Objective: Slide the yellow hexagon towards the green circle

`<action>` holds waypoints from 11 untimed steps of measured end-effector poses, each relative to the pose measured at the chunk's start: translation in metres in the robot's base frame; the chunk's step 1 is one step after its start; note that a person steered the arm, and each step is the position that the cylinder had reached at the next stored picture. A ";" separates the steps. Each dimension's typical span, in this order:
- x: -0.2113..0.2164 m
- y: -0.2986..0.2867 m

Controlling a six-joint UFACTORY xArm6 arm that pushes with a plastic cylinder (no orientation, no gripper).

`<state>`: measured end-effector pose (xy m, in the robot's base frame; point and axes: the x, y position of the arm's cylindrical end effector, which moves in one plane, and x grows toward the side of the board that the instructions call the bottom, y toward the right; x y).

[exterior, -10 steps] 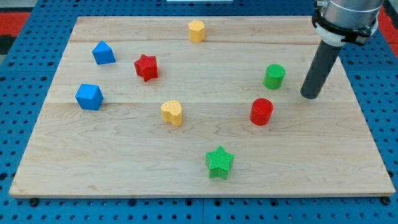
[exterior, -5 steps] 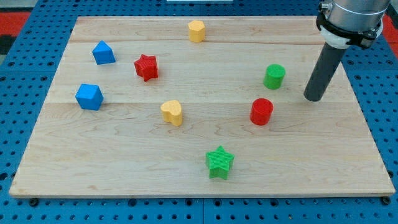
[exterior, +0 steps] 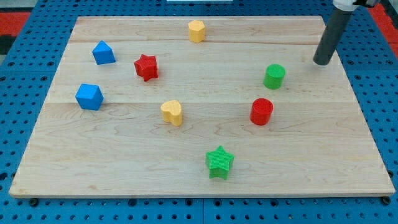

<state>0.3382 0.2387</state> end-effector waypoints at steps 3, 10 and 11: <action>-0.024 -0.075; -0.127 -0.240; -0.130 -0.194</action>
<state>0.2080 0.0446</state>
